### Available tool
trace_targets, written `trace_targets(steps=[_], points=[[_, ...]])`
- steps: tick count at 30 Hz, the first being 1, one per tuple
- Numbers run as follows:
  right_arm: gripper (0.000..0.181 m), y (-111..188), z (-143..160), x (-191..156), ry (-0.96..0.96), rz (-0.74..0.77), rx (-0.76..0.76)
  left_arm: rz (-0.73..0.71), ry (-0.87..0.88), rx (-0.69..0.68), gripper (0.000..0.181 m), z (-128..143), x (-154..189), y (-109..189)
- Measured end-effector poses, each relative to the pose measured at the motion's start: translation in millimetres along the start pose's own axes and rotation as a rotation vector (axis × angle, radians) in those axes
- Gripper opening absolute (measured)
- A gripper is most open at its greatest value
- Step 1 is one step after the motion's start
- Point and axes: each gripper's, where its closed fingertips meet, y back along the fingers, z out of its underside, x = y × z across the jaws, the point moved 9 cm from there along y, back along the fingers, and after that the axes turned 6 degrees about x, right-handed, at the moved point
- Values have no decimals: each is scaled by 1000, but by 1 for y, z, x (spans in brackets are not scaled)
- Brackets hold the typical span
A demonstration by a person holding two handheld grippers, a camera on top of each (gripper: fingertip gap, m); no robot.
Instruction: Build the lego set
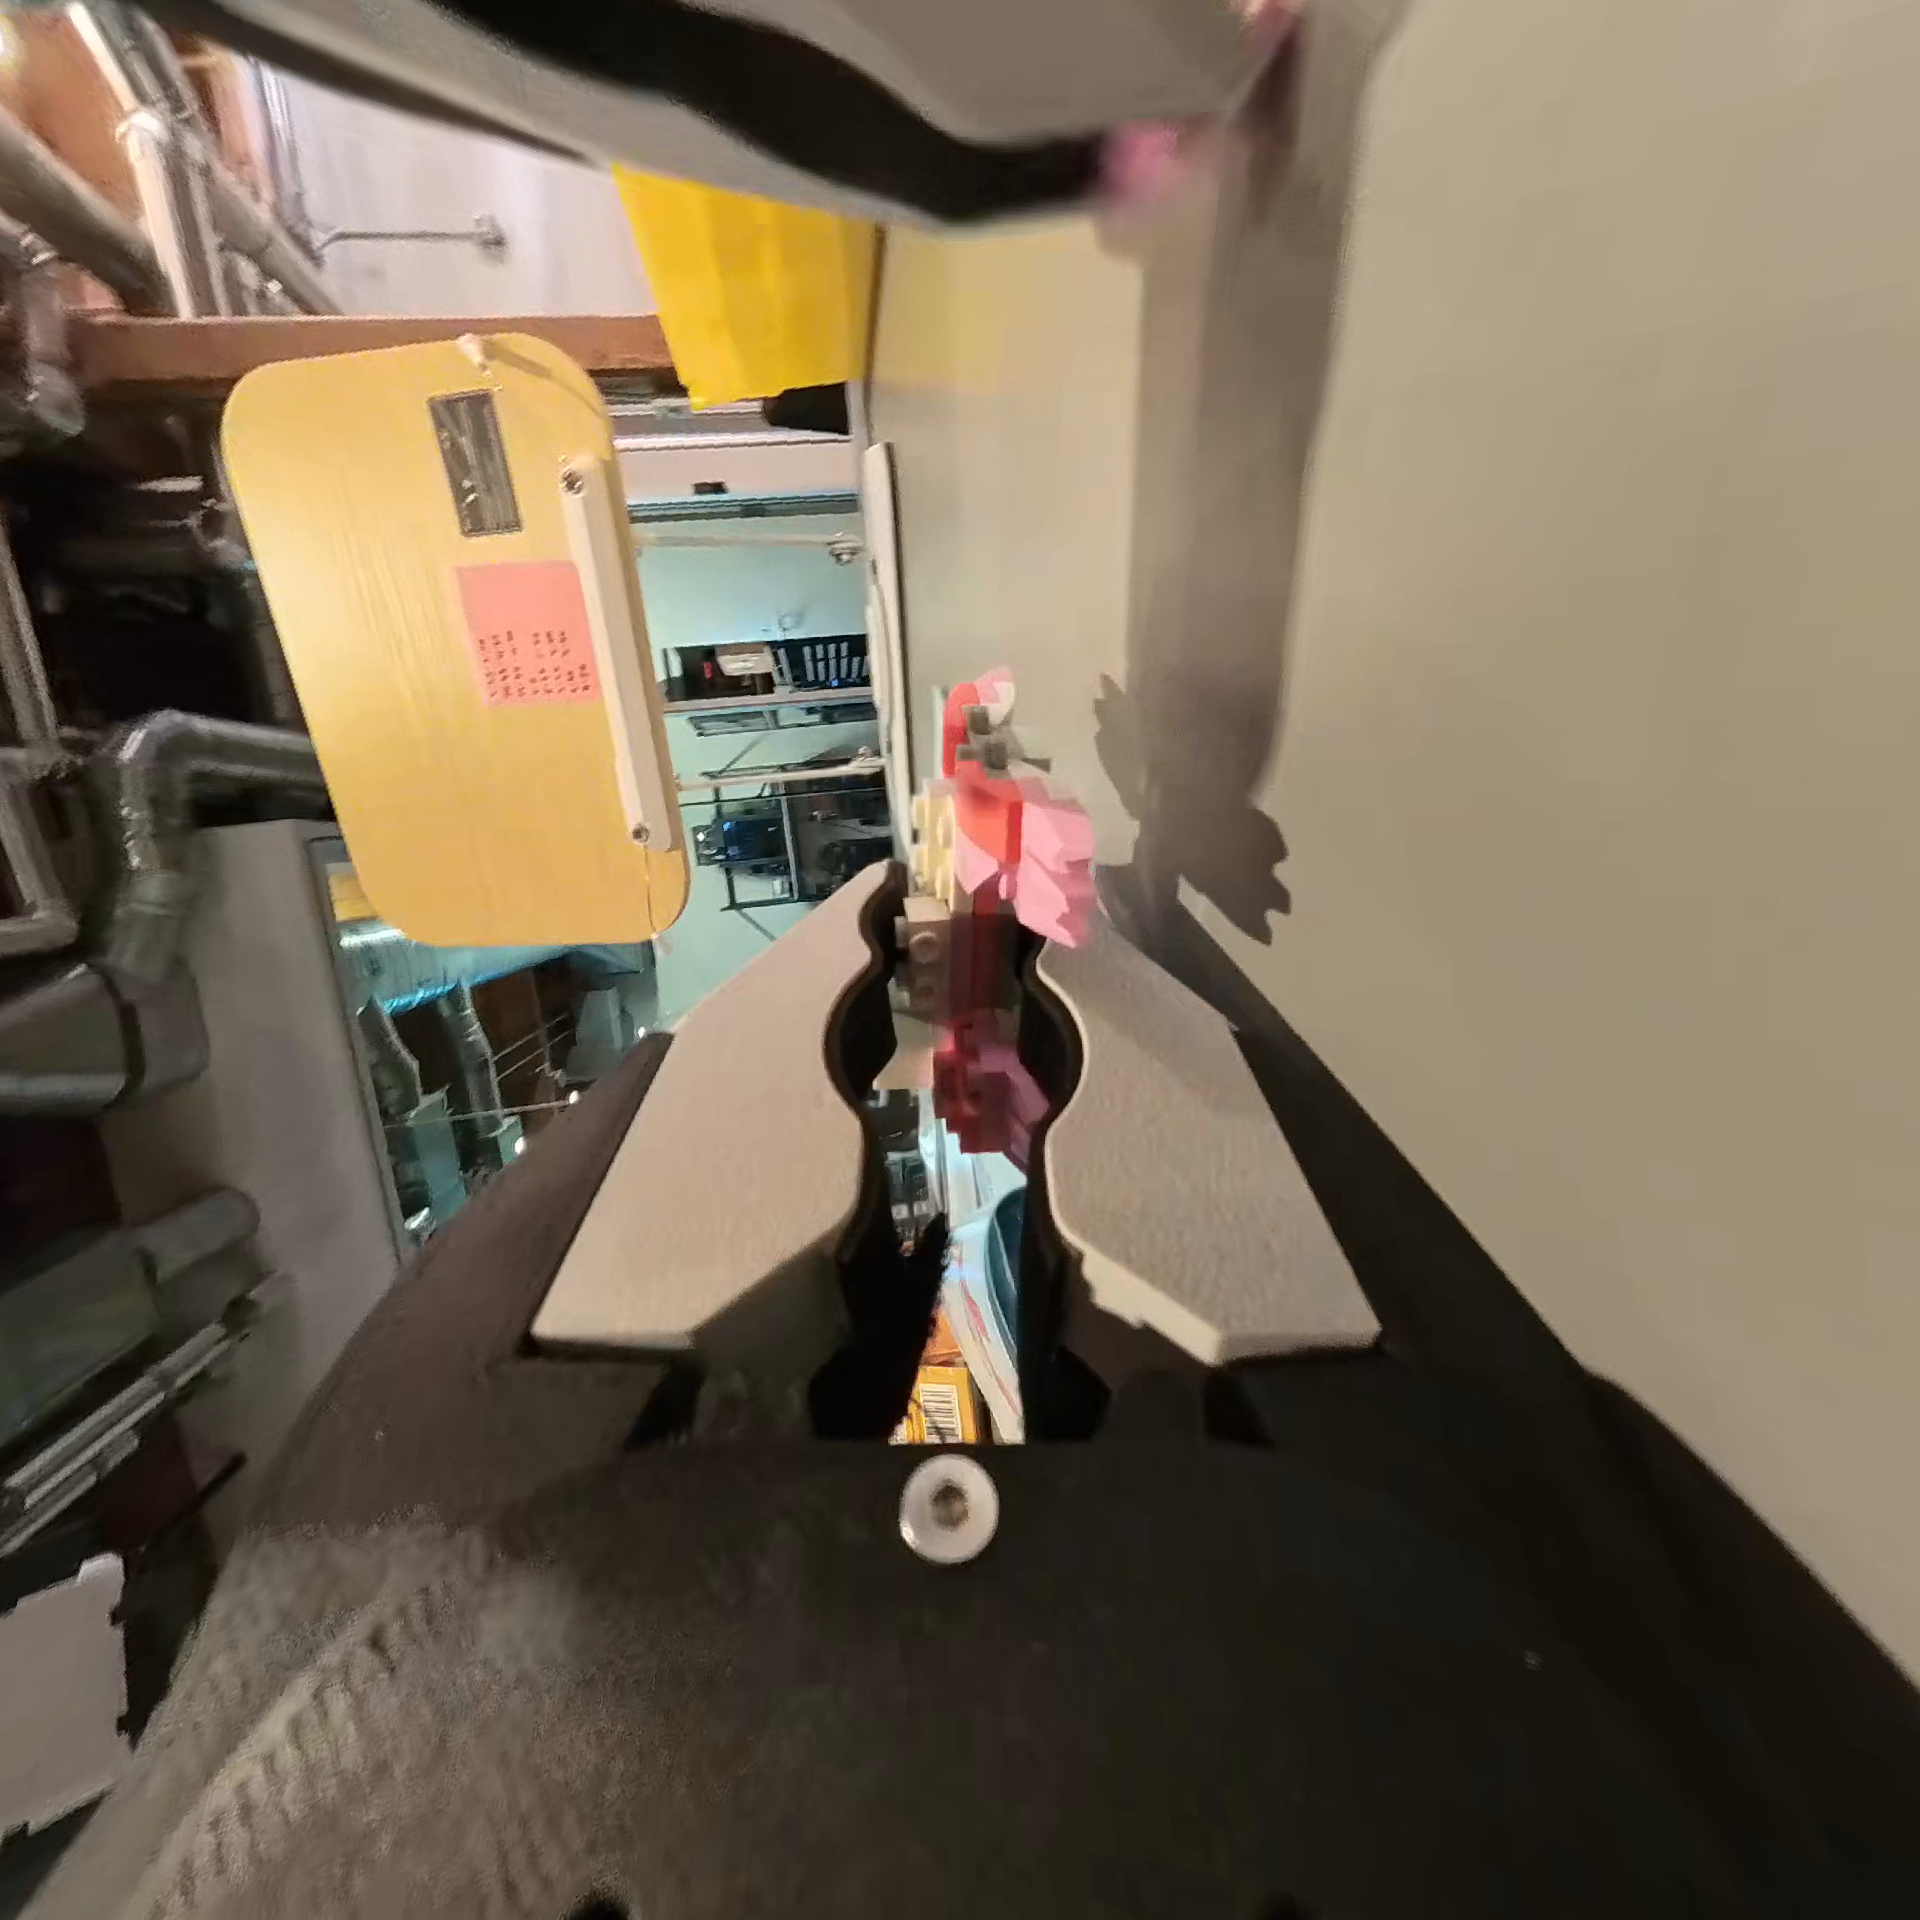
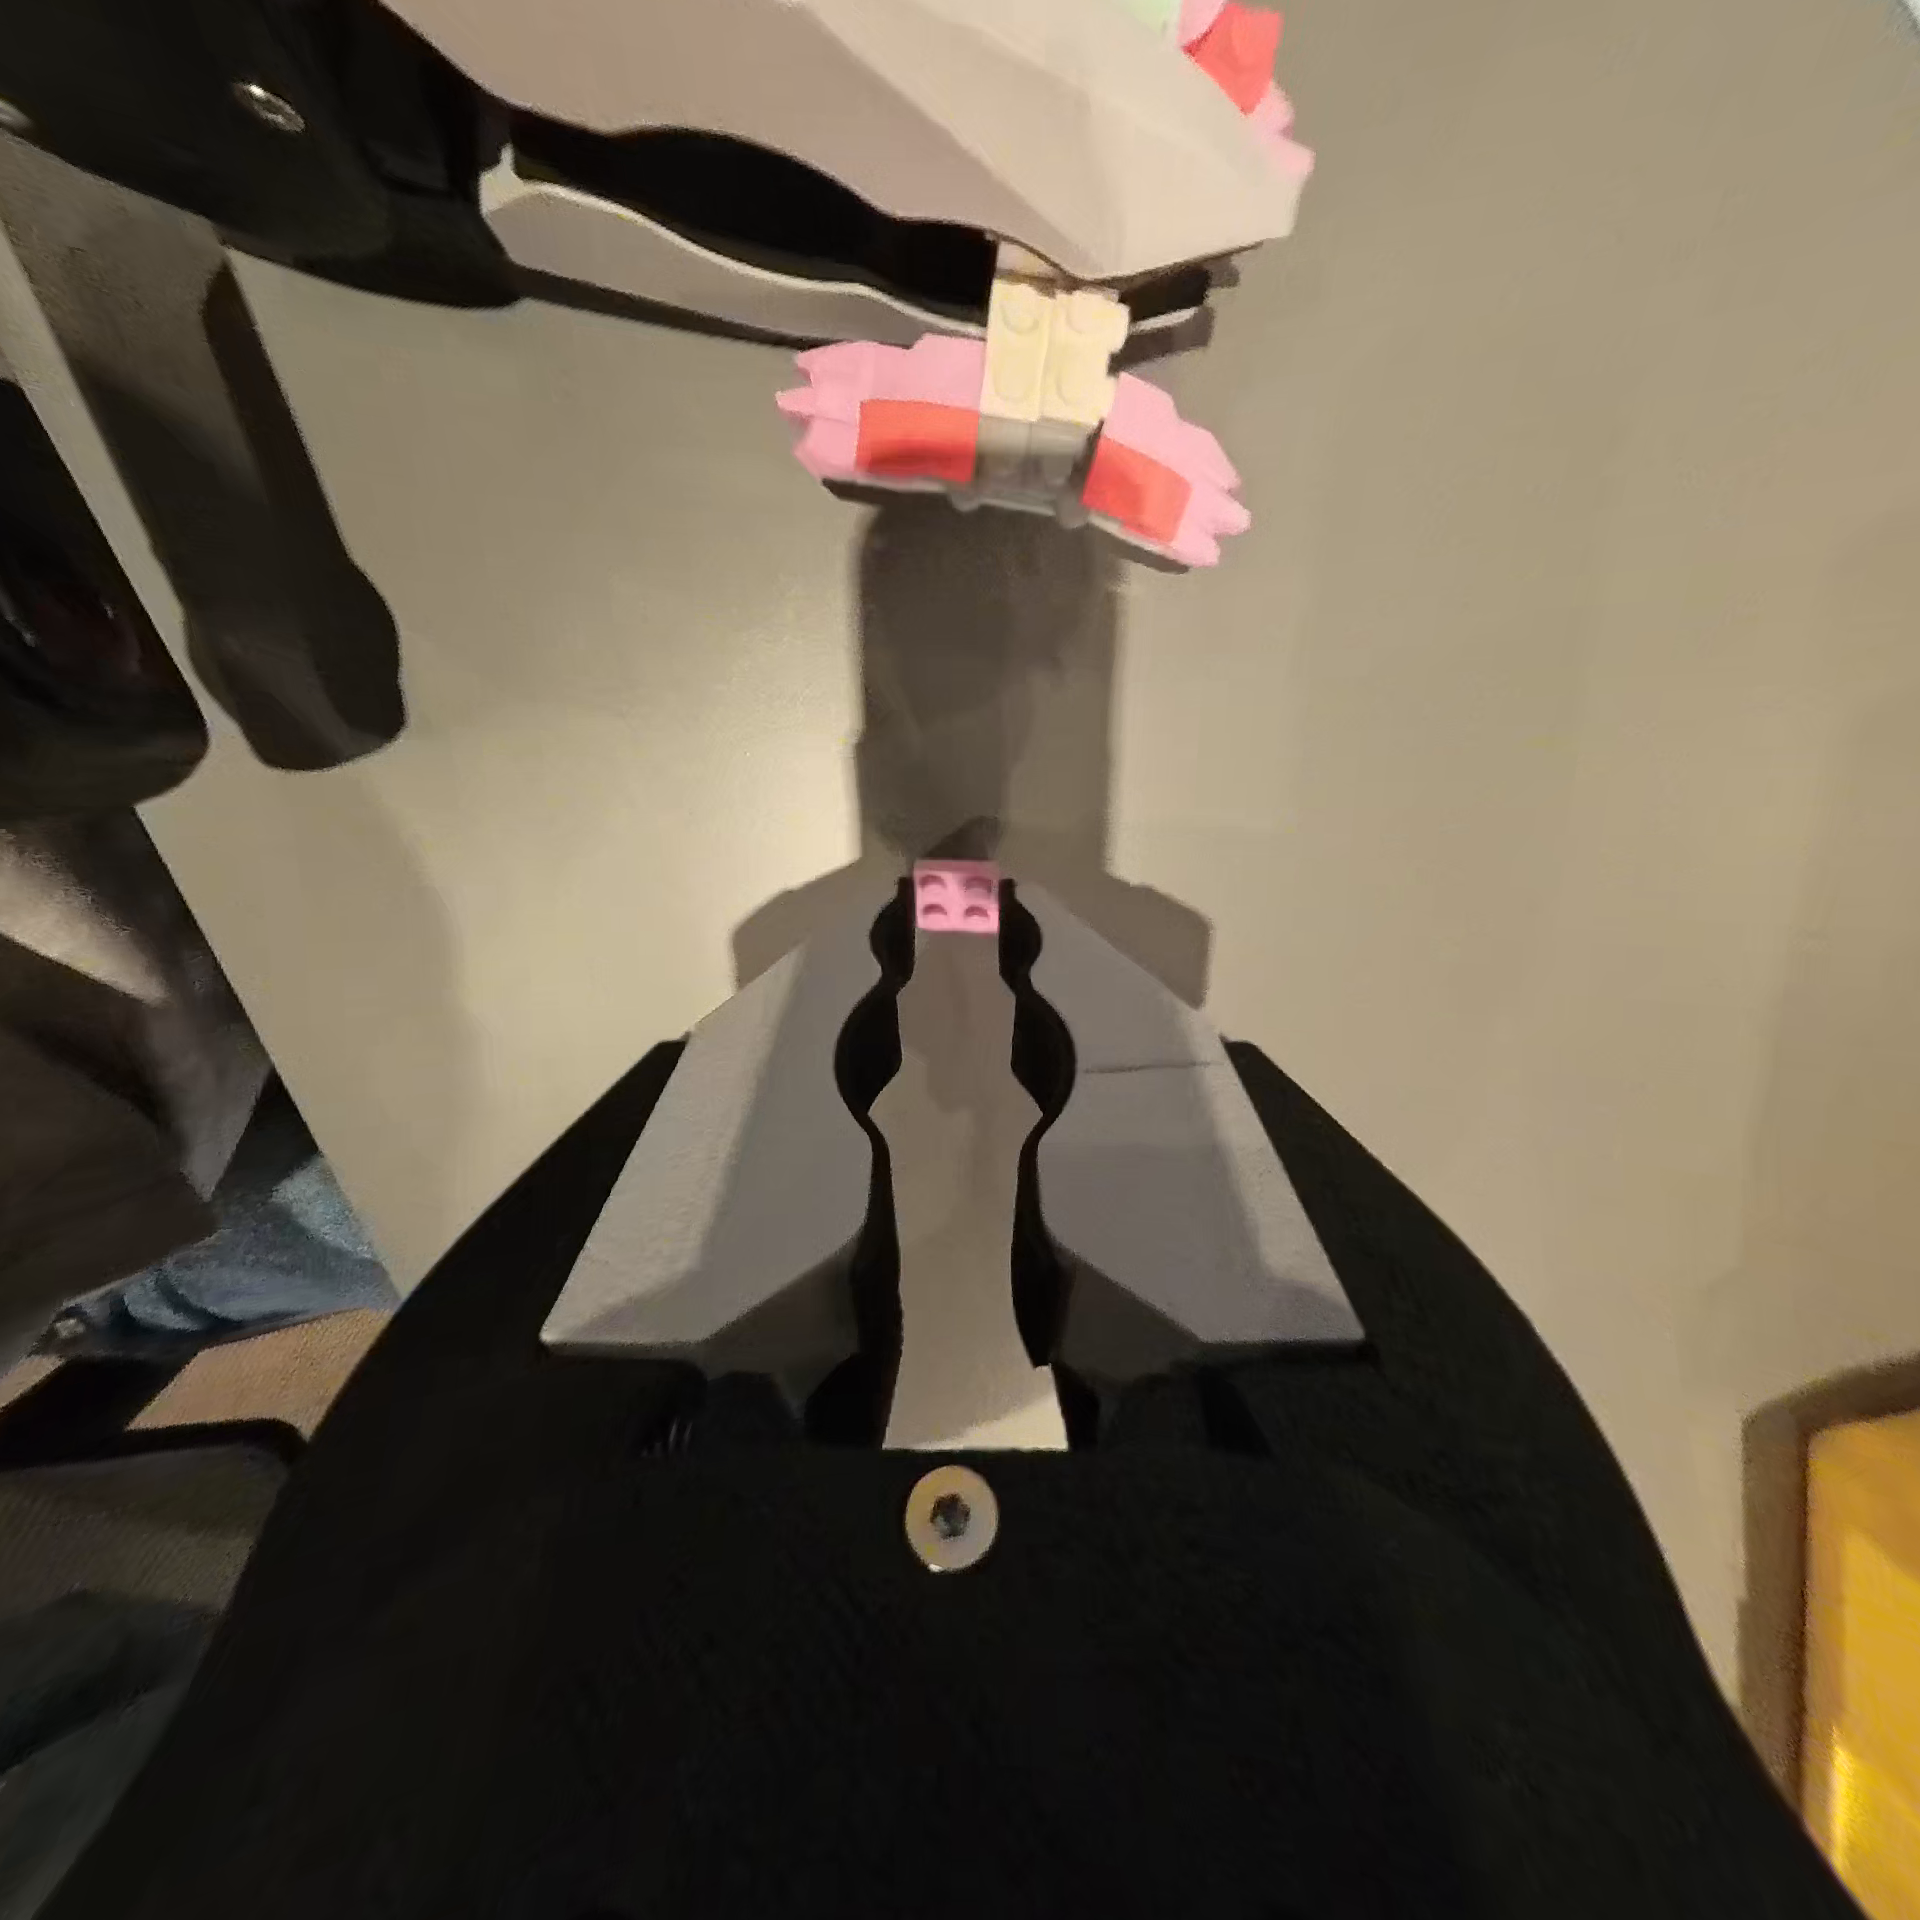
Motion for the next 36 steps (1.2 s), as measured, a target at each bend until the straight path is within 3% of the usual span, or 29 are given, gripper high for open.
trace_targets(steps=[3,6,12,15,18,21,27,36], points=[[14,-6,-3,5,-20,-14,49,-14,28,-4,17,3,0,-1],[34,-5,5,6,-66,11,130,-24,60,3,17,4,0,1],[25,-8,33,1,-158,34,472,-22,166,22,18,4,-4,2],[14,-13,38,1,-160,44,557,-20,213,31,18,3,-7,2],[13,-2,31,9,-174,62,593,-34,268,11,18,6,-14,0],[13,33,1,25,-160,45,681,-78,367,-28,17,14,-29,-4],[13,81,-75,46,-14,-46,509,-209,524,-82,18,20,-64,-1],[13,88,-139,35,113,-72,220,-247,609,-100,17,27,-83,10]])
